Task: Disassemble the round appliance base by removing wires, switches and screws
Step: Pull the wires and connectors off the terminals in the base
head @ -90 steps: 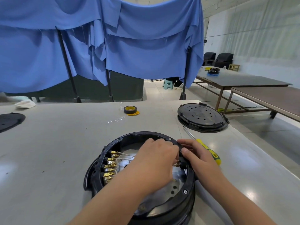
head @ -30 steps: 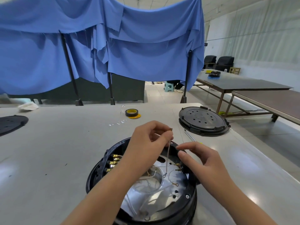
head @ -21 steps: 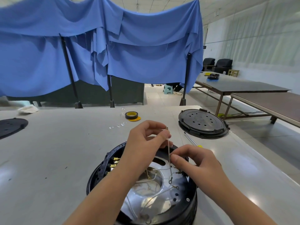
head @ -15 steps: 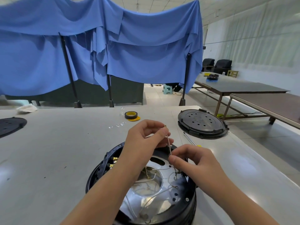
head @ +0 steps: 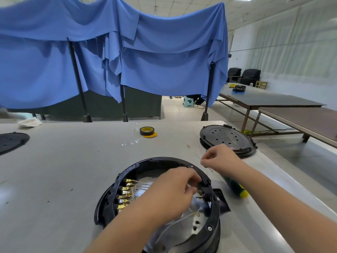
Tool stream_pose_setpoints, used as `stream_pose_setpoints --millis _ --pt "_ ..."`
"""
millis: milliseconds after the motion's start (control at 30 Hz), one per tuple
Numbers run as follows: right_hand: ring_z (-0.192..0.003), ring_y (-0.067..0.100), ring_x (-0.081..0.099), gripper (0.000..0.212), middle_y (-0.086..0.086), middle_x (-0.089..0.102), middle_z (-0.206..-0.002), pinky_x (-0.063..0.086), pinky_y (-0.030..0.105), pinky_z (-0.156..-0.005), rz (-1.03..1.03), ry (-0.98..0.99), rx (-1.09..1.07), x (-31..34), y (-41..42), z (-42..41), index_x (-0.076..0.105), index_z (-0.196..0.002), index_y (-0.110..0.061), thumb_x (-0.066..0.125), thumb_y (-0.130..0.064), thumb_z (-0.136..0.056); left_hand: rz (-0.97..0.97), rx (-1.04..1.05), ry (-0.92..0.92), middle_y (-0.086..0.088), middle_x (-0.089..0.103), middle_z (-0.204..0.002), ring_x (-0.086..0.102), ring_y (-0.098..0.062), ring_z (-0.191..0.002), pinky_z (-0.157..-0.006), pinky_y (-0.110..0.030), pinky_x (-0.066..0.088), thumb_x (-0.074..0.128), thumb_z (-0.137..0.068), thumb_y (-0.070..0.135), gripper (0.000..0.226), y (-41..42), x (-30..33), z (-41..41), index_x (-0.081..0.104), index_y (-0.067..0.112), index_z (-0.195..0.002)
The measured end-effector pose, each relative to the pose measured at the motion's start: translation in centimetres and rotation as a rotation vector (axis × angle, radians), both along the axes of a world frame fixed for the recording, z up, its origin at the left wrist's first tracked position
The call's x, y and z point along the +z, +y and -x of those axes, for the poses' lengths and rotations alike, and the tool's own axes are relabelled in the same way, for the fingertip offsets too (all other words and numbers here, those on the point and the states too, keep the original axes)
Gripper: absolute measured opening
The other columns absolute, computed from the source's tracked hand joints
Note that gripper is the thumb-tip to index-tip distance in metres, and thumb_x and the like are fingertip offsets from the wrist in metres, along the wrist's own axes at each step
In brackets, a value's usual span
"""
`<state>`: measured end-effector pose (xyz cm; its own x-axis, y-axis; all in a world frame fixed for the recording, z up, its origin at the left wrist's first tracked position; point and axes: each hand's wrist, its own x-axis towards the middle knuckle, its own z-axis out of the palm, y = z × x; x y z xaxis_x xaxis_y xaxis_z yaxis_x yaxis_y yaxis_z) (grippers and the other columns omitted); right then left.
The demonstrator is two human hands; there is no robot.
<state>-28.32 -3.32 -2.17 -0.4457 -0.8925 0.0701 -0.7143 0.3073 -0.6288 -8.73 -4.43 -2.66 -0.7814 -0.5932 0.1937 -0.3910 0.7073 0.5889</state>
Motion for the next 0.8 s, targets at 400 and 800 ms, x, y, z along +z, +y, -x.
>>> stream_pose_setpoints --millis 400,800 --pt "-0.093 0.028 0.066 0.020 0.007 0.071 -0.097 0.056 0.038 -0.083 -0.157 0.223 -0.155 -3.5 -6.8 1.0 0.072 -0.093 -0.012 0.058 -0.010 -0.078 0.135 -0.039 -0.111 0.011 0.061 -0.109 0.054 -0.009 -0.102 -0.091 -0.034 0.047 0.049 -0.095 0.024 0.022 -0.1 -0.1 -0.1 0.064 0.028 -0.111" --pt "-0.078 0.011 0.064 0.013 -0.003 0.072 -0.088 0.053 0.027 -0.072 0.067 -0.065 -0.036 -2.8 -4.4 0.1 0.073 -0.084 -0.018 0.060 -0.015 -0.083 0.169 -0.049 -0.115 0.010 0.061 -0.109 0.054 -0.009 -0.102 -0.091 -0.034 0.047 0.049 -0.095 0.024 0.021 -0.2 -0.2 0.0 0.063 0.027 -0.110"
